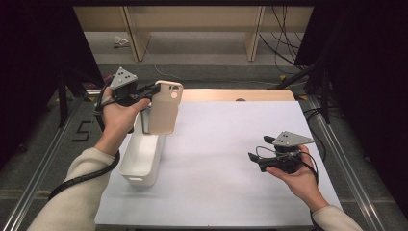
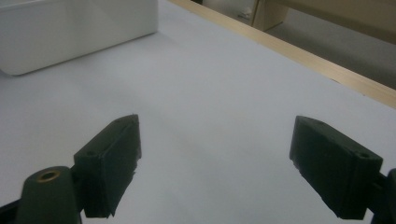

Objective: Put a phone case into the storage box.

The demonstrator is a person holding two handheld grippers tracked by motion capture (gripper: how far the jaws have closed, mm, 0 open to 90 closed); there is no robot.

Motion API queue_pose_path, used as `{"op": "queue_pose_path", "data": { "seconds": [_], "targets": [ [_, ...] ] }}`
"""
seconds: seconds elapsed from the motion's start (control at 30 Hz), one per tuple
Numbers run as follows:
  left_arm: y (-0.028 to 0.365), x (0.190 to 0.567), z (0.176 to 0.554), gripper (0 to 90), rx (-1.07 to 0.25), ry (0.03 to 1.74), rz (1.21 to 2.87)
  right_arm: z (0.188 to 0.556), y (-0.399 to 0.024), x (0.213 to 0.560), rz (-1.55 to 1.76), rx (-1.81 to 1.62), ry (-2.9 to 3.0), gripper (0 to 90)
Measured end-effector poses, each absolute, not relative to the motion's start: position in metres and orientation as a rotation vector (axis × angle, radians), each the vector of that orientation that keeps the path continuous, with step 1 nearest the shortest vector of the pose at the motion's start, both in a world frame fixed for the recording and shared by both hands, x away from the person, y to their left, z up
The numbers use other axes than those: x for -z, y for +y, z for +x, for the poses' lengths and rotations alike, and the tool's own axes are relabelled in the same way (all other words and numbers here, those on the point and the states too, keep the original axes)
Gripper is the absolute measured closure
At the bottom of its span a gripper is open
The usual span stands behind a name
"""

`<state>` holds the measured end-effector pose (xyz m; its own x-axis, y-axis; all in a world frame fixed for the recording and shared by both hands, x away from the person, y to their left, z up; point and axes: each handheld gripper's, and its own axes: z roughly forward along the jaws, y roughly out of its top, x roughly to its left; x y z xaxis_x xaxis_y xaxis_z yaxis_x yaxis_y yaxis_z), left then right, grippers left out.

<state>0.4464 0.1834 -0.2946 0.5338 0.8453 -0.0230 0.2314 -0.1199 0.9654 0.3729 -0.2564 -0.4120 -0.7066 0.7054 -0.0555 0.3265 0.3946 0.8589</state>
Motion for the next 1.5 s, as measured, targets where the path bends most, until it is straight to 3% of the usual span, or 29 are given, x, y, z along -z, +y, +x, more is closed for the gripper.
{"op": "queue_pose_path", "data": {
  "seconds": [0.67, 1.5],
  "targets": [
    [0.205, 0.294, 0.458, 81.9, -0.716, 0.926, 1.616, 0.374, -0.259, 0.413, 0.923, -1.271, 2.232, 17.2],
    [0.225, 0.320, 0.474, 81.9, -0.766, 0.924, 1.617, 0.374, -0.260, 0.413, 0.933, -1.269, 2.225, 17.8]
  ]
}}
